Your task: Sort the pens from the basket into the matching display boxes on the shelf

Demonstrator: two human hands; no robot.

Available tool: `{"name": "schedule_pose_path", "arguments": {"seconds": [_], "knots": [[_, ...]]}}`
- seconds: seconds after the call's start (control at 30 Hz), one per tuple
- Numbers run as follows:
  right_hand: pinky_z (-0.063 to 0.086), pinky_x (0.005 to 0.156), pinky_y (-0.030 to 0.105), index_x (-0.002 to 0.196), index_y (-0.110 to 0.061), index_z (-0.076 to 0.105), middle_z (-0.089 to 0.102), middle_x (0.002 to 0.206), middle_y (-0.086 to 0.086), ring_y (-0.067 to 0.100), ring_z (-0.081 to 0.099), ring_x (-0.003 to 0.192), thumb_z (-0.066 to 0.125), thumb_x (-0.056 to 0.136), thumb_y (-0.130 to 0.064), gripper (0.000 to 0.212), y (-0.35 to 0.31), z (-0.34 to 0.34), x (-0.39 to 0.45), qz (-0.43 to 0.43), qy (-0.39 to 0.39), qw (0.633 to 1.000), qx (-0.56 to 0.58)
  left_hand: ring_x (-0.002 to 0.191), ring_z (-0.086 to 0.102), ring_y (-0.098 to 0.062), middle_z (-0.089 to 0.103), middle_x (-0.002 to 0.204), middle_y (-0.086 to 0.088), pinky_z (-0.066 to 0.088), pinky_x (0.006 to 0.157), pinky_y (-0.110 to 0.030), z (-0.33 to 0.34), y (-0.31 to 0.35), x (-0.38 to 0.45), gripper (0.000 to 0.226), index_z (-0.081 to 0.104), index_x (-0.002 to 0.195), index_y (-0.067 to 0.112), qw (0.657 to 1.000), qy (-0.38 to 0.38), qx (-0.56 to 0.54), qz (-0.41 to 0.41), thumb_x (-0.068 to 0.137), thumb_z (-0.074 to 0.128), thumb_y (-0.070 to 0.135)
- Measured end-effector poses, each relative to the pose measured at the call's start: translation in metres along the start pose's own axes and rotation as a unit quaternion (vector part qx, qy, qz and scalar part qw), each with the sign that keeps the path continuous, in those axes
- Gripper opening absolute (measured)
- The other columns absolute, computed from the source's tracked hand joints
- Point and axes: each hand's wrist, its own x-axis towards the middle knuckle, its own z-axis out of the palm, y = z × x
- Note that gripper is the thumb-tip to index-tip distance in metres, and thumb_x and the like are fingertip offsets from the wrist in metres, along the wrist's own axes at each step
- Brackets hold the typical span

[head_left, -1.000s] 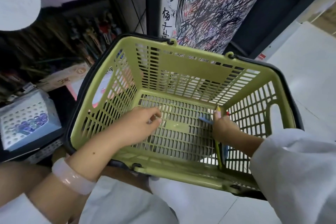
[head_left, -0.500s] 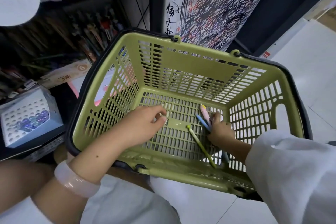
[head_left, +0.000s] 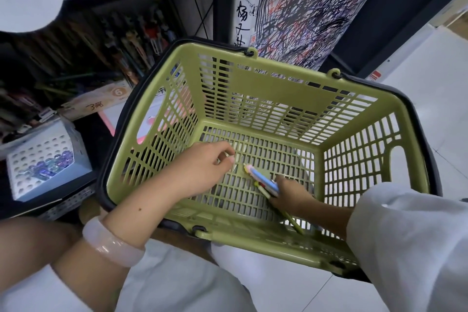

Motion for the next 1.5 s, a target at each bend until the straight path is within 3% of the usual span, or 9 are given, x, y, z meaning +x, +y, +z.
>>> {"name": "schedule_pose_path", "arguments": {"seconds": [0.17,0.5,0.63,0.77,0.93,1.13,1.27,1.37,1.5], "knots": [[0.056,0.073,0.033,0.118,-0.012,0.046,0.060,0.097,0.004,0.019,0.061,0.081,0.058,0.086,-0.015,0.034,-0.012,0.002,-0.002,0.000,-0.011,0.999,-0.050,0.092,0.059,-0.013,0.057,0.106,0.009,0.050,0.083,-0.034,-0.001,0.000,-0.001,0.024,0.055,0.116,0.024,1.000,0.006,-0.017,0.000,0.096,0.043,0.030],[0.038,0.044,0.022,0.071,-0.017,0.040,0.047,0.059,0.000,0.011,0.045,0.045,0.058,0.085,-0.015,0.023,-0.092,-0.089,-0.025,-0.116,0.049,0.966,0.226,0.077,0.064,-0.014,0.065,0.082,0.003,0.052,0.078,-0.040,-0.023,-0.003,-0.016,0.024,0.058,0.080,0.027,0.950,0.194,-0.245,-0.019,0.094,0.045,0.013],[0.034,0.036,0.014,0.078,-0.015,0.039,0.044,0.056,-0.001,0.003,0.040,0.037,0.054,0.088,-0.013,0.018,-0.139,-0.114,-0.063,-0.219,0.075,0.919,0.318,0.073,0.064,-0.018,0.065,0.077,-0.003,0.053,0.085,-0.043,-0.029,-0.002,-0.030,0.025,0.059,0.083,0.011,0.928,0.190,-0.316,-0.050,0.094,0.049,0.032],[0.041,0.050,0.017,0.087,-0.008,0.047,0.048,0.068,0.001,0.005,0.046,0.052,0.053,0.088,-0.009,0.006,-0.191,-0.118,-0.095,-0.323,0.086,0.874,0.352,0.077,0.065,-0.013,0.069,0.086,0.001,0.057,0.075,-0.032,-0.035,0.010,-0.050,0.045,0.060,0.109,0.018,0.856,0.117,-0.503,0.011,0.078,0.053,0.050],[0.042,0.058,0.012,0.122,-0.015,0.041,0.052,0.084,-0.010,-0.004,0.051,0.066,0.049,0.092,-0.013,0.032,-0.244,-0.122,-0.121,-0.385,0.137,0.854,0.323,0.073,0.068,-0.003,0.071,0.072,0.010,0.053,0.057,-0.021,-0.059,0.020,-0.077,0.017,0.061,0.098,0.025,0.747,0.240,-0.617,0.069,0.095,0.045,0.031],[0.042,0.092,0.036,0.121,-0.013,0.044,0.053,0.114,0.009,0.023,0.051,0.106,0.038,0.096,-0.016,0.026,-0.298,-0.116,-0.151,-0.471,0.210,0.830,0.215,0.104,0.061,-0.006,0.066,0.105,0.004,0.047,0.093,-0.023,-0.092,0.014,-0.123,0.029,0.055,0.120,0.026,0.717,0.313,-0.610,0.126,0.099,0.035,0.029],[0.027,0.093,0.034,0.136,-0.014,0.034,0.038,0.137,0.008,0.024,0.033,0.125,0.031,0.094,-0.033,0.046,-0.328,-0.107,-0.161,-0.416,0.367,0.832,0.030,0.098,0.065,-0.006,0.066,0.110,0.001,0.052,0.084,-0.020,-0.110,0.004,-0.152,0.033,0.052,0.127,0.020,0.687,0.325,-0.631,0.156,0.100,0.034,0.026],[0.004,0.115,0.042,0.148,-0.015,0.016,0.012,0.155,0.002,0.016,0.005,0.143,0.026,0.098,-0.032,0.053,-0.350,-0.106,-0.170,-0.431,0.385,0.815,-0.023,0.099,0.066,-0.008,0.068,0.112,0.001,0.055,0.078,-0.019,-0.124,-0.006,-0.169,0.032,0.054,0.126,0.021,0.675,0.346,-0.630,0.165,0.099,0.037,0.027],[0.004,0.115,0.049,0.147,-0.017,0.018,0.014,0.154,0.003,0.018,0.006,0.142,0.015,0.099,-0.036,0.052,-0.379,-0.103,-0.179,-0.432,0.405,0.805,-0.038,0.100,0.065,-0.006,0.070,0.109,0.005,0.053,0.087,-0.026,-0.136,-0.018,-0.188,0.038,0.056,0.123,0.027,0.680,0.377,-0.604,0.175,0.090,0.045,0.044]]}}
